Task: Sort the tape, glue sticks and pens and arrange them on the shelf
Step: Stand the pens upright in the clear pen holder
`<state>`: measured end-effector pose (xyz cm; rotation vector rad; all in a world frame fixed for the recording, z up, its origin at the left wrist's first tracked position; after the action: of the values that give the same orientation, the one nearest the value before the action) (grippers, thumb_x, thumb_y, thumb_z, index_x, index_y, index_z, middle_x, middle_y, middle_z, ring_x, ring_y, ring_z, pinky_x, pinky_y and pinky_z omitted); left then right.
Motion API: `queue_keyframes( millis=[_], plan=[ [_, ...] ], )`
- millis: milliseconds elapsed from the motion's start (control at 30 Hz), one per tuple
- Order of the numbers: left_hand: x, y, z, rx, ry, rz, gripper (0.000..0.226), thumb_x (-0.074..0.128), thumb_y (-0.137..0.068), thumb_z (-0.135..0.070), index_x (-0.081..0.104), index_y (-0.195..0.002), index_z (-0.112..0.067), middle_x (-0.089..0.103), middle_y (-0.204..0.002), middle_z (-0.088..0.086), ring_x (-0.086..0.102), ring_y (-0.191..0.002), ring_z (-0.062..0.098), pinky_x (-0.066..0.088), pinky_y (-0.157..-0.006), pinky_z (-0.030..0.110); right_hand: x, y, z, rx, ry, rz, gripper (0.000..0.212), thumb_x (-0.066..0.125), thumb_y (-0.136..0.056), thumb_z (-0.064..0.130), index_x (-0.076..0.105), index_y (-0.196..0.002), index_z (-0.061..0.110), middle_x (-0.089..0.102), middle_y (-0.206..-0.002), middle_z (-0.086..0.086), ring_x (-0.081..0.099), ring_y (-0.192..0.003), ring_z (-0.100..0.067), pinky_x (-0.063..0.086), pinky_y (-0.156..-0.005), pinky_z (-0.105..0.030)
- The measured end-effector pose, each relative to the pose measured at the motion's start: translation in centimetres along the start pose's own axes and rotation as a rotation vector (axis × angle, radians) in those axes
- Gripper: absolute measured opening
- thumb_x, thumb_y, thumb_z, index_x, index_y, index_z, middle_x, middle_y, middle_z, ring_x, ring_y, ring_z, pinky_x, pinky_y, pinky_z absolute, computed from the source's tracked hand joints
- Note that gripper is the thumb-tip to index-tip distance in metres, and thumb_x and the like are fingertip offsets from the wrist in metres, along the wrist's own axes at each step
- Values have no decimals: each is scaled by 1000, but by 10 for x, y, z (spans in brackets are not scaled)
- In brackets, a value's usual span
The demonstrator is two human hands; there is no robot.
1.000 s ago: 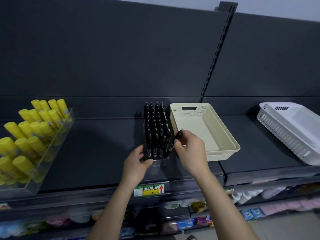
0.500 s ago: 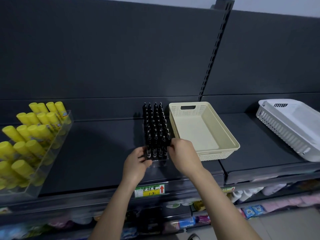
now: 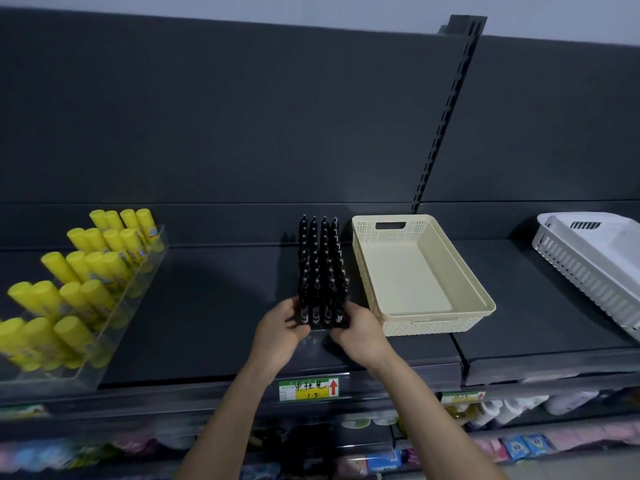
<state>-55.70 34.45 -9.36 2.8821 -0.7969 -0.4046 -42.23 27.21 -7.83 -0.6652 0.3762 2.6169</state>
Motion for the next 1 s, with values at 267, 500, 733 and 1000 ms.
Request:
queue_keyframes(
  millis=[267, 500, 733, 1000],
  plan=[
    [-23, 7, 1, 17, 10, -41, 48, 56, -85, 12, 60, -124, -15, 70, -111, -3, 64, -104, 13, 52, -90, 29, 18, -4, 6, -15, -74, 28, 33, 60, -80, -2, 65, -109, 13, 71, -97, 4, 66, -89, -12, 55, -81, -27],
    [-28, 4, 3, 27, -24, -91, 46, 57, -84, 11, 63, -118, -19, 71, -105, -6, 65, -99, 13, 50, -82, 25, 23, -10, 12, -3, -94, 44, 36, 62, -81, -1, 64, -114, 12, 70, -103, 2, 65, -95, -13, 54, -87, -30],
    [-42, 10, -20, 128, -257, -149, 48, 72, -80, -7, 58, -120, -29, 59, -109, -24, 57, -109, 5, 41, -83, 10, 11, -1, 15, -26, 37, 34, 42, 63, -83, 7, 58, -123, 16, 65, -113, 5, 60, -106, -11, 44, -78, -14],
    [-57, 34, -125, 514, -370, -338, 52, 69, -83, -23, 53, -132, -21, 48, -125, -14, 47, -116, 4, 38, -101, 22, -72, 3, 57, -176, 125, -323, 29, 59, -87, 9, 63, -116, 11, 67, -113, -1, 59, -90, -8, 37, -77, -11]
  ],
)
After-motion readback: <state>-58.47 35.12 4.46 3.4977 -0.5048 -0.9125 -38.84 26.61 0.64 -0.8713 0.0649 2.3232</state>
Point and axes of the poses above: each hand's wrist, its own y-axis away from the middle knuckle, its own x-axis out of the palm, z = x × y, the point moved 6 cm from there along -y, towards the middle knuckle
